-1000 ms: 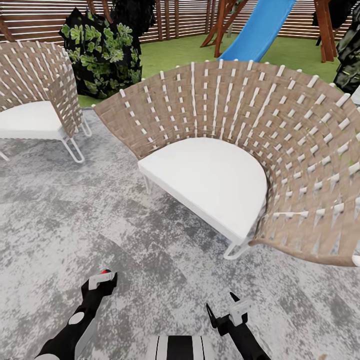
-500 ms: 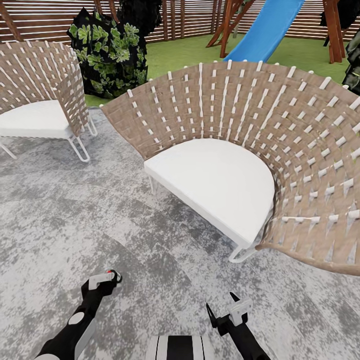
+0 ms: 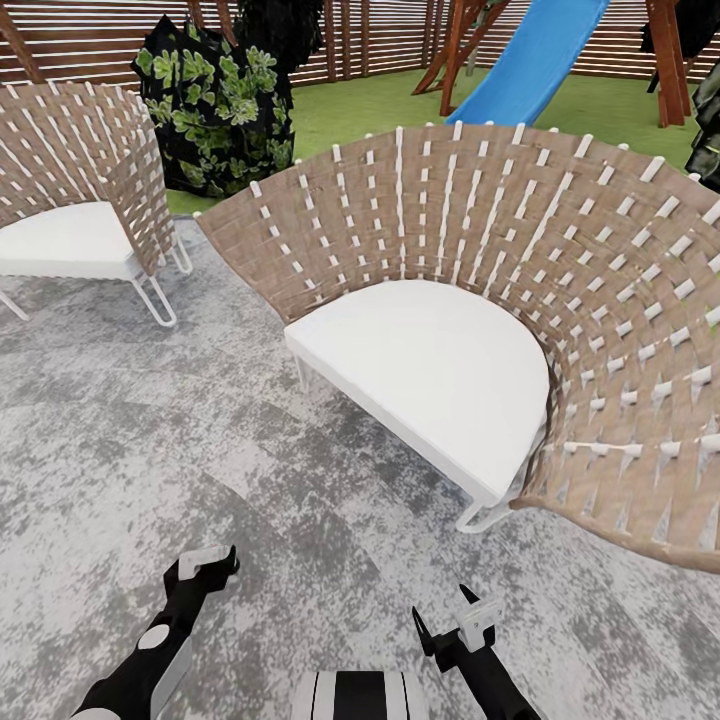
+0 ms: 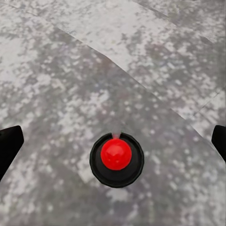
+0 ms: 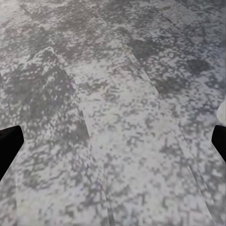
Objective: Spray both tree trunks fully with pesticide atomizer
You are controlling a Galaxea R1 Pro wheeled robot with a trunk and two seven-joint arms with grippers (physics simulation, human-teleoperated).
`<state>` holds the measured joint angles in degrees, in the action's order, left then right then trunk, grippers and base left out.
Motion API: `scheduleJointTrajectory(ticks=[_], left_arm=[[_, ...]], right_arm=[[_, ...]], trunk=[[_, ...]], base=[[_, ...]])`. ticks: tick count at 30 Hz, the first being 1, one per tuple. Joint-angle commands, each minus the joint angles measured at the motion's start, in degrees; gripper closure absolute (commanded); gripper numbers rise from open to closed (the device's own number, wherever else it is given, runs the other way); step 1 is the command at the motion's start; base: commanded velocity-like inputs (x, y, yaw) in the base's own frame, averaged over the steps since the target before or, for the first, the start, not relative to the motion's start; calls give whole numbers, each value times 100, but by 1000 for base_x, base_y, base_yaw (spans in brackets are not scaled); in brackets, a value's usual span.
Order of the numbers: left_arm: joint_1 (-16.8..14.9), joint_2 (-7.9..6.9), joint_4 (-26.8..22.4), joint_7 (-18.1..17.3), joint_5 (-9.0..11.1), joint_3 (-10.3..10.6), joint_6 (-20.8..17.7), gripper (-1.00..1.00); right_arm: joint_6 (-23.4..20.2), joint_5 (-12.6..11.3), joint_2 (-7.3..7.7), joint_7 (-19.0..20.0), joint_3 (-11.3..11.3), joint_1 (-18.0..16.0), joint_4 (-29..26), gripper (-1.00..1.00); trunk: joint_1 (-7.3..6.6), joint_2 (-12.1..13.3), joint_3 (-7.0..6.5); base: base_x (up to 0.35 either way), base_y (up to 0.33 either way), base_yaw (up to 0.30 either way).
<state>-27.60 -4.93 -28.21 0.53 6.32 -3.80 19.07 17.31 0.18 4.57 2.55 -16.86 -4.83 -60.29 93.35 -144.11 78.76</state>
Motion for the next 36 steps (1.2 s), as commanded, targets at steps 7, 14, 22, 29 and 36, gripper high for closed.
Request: scheduleJointTrajectory(ticks=[7,14,22,29,36], left_arm=[[0,1,-1,0,8,-5,20,-100],[0,9,0,0,9,22,390,-100],[-6,9,0,0,7,20,426,-100],[-7,10,0,0,7,20,443,-100],[-2,10,0,0,6,13,448,-100]], right_arm=[[0,0,0,-2,6,0,0,-100],[0,0,0,0,7,0,0,-100],[0,3,0,0,7,0,0,-100],[0,0,0,0,7,0,3,-100],[0,0,0,0,7,0,0,-100]], trunk=[[5,-3,60],[23,-12,275],[44,-23,525],[59,-31,721],[59,-31,753]], base=[[2,-1,0],[0,0,0],[0,0,0],[0,0,0],[0,0,0]])
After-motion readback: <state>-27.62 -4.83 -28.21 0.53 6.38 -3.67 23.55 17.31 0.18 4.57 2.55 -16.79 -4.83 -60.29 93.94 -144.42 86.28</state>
